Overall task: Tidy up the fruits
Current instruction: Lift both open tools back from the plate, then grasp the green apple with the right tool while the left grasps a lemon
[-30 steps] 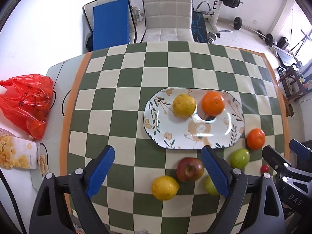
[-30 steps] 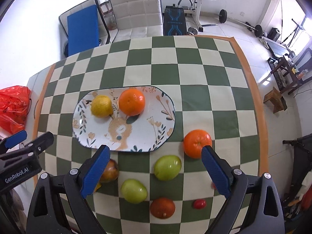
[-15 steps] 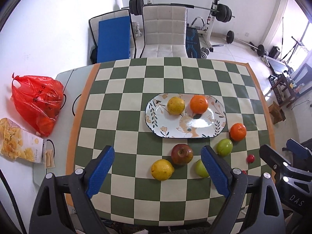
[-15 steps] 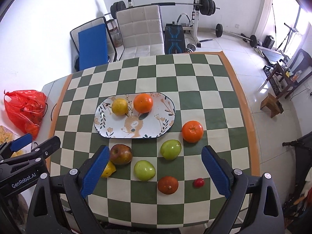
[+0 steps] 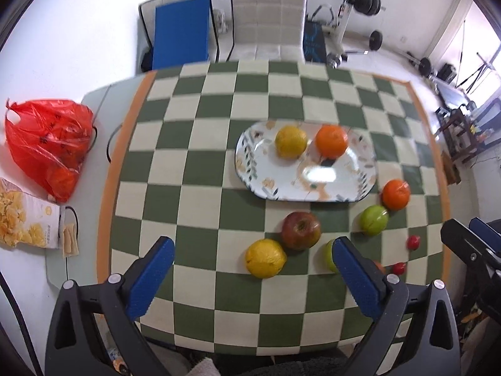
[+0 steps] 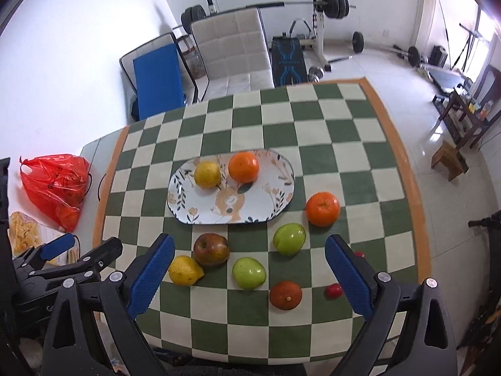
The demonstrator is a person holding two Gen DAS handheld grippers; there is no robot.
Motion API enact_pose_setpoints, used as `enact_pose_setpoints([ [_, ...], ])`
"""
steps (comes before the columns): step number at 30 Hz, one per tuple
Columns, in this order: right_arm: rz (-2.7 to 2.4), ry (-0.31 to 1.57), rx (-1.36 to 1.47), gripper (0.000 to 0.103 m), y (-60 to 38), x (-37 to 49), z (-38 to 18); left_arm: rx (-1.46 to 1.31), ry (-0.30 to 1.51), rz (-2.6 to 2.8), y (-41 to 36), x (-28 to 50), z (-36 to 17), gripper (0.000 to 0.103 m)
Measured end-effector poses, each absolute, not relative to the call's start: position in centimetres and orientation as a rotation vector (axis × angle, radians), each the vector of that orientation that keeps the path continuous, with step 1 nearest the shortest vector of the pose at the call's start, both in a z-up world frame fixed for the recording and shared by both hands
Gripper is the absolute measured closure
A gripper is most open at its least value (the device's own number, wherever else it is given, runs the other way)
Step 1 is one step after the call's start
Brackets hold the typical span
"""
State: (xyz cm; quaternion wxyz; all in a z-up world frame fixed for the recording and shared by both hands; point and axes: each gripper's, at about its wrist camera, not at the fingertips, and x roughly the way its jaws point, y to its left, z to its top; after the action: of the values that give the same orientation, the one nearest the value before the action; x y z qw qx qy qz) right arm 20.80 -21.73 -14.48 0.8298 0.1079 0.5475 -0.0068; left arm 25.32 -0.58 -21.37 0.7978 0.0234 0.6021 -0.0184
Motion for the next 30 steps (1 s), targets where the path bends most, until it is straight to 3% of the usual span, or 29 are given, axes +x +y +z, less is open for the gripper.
enact_pose_setpoints([
  [8,0.023,1.409,0.316,0.005,-22.7,23.0,-26.3,0.082,1.579,-0.051,-1.0,26.6,-32.4,0.000],
  [15,0.038,1.530,0.347,0.011,-22.9,23.6,-32.8,0.291,1.657,-0.146,-4.0,26.9,-37.6,0.000],
  [18,0.060,1.554,0.327,0.012,-22.3,23.9,-34.1,0.326,1.692,-0.176,-4.7,27.0,-39.5,0.009],
  [20,0.067,1.563,0.320,0.012,-22.0,24.2,-34.6,0.311,1.711,-0.195,-4.8,27.1,-40.2,0.037],
  [21,0.068,1.569,0.318,0.011,-21.9,24.4,-34.8,0.277,1.718,-0.213,-4.7,27.1,-40.3,0.040],
  [30,0.118,1.634,0.281,0.012,-19.8,25.3,-37.3,0.157,1.701,-0.155,-1.0,24.9,-39.5,0.044],
])
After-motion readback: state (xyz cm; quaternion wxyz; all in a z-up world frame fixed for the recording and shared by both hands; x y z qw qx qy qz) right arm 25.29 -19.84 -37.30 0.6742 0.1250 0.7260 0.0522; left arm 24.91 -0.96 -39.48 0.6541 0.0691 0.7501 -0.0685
